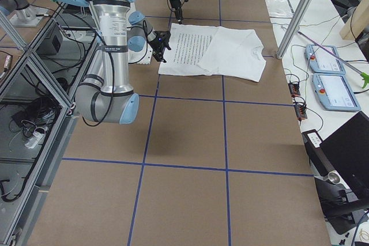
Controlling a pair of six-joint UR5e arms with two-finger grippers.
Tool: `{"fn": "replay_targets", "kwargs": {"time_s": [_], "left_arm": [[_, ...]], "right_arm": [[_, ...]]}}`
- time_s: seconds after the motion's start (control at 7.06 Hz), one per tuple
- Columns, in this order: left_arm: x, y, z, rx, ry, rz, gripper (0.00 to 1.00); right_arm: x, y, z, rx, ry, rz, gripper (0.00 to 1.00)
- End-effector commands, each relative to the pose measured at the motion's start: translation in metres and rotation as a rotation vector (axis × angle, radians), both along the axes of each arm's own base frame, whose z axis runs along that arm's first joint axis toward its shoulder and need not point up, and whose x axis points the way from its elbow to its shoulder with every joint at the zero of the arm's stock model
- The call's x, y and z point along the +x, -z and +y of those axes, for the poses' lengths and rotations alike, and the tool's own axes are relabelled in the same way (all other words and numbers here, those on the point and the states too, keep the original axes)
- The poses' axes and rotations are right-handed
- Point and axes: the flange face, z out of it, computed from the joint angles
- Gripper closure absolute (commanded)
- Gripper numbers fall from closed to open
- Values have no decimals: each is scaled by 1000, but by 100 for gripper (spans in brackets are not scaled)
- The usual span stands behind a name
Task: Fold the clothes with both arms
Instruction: 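Move both grippers down to the shirt hem corners nearest the robot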
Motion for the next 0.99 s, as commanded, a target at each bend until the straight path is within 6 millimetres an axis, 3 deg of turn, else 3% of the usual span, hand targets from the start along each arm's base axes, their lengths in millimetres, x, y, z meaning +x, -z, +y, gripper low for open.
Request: {"fn": "replay_targets", "kwargs": {"time_s": [0.0, 0.43, 0.71, 0.85], "left_arm": [[3, -23, 20, -5, -29, -49, 0], [17, -24, 46, -2, -83, -54, 1], [18, -25, 47, -3, -87, -62, 12], [18, -26, 47, -3, -87, -63, 22]], "right_arm": [[-3, -6, 5, 10, 0, 2, 0], [-6, -11, 6, 10, 2, 14, 0], [-8, -13, 6, 10, 2, 19, 0], [-8, -13, 6, 12, 3, 20, 0]]}}
